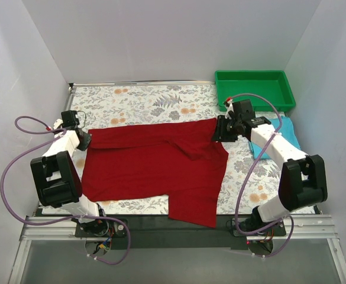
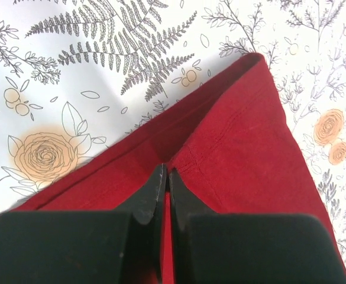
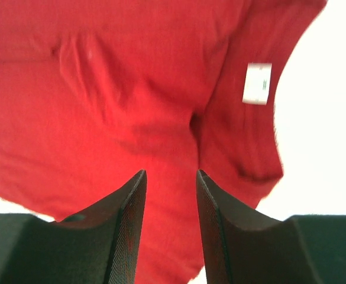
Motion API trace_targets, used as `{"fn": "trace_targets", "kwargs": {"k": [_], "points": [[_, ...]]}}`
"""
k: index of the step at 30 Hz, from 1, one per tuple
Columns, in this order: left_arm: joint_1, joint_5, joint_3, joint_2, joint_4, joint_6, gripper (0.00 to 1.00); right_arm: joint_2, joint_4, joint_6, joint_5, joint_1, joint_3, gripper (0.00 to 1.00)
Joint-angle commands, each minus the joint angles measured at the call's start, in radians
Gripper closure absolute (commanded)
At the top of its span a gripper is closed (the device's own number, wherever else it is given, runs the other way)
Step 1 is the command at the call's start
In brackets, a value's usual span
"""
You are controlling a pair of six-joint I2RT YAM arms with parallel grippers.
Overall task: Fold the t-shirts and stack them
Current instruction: Fold the tshirt
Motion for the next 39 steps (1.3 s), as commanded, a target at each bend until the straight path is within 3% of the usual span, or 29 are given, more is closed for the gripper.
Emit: {"fn": "trace_targets", "kwargs": {"k": [1, 5, 6, 8, 9, 11, 16, 26, 39], "points": [[0.005, -0.009, 0.005, 0.008, 0.013, 0.007, 0.94, 0.074, 0.064, -0.065, 0.035, -0.003, 0.103, 0.6], [0.005, -0.047, 0.005, -0.024, 0.02, 0.016, 0.76, 0.174, 0.12, -0.063, 0.045, -0.021, 0.173, 0.63], [0.005, -0.06, 0.01, -0.035, 0.017, 0.027, 0.61, 0.192, 0.141, -0.059, 0.046, -0.024, 0.192, 0.63], [0.005, -0.085, 0.038, -0.04, 0.001, 0.039, 0.49, 0.244, 0.16, -0.059, 0.045, -0.037, 0.219, 0.64], [0.005, -0.088, 0.047, -0.041, -0.003, 0.044, 0.37, 0.278, 0.172, -0.059, 0.043, -0.041, 0.243, 0.64], [0.005, -0.087, 0.061, -0.041, -0.008, 0.045, 0.32, 0.31, 0.18, -0.058, 0.038, -0.052, 0.263, 0.64], [-0.018, -0.053, 0.074, -0.02, 0.001, 0.061, 0.32, 0.399, 0.21, -0.049, 0.009, -0.058, 0.317, 0.66], [-0.101, -0.039, 0.139, 0.149, 0.03, 0.079, 0.56, 0.5, 0.244, -0.023, 0.005, -0.07, 0.369, 0.7], [-0.099, -0.044, 0.081, 0.253, 0.079, 0.073, 0.59, 0.577, 0.264, 0.011, 0.029, -0.09, 0.415, 0.7]]}}
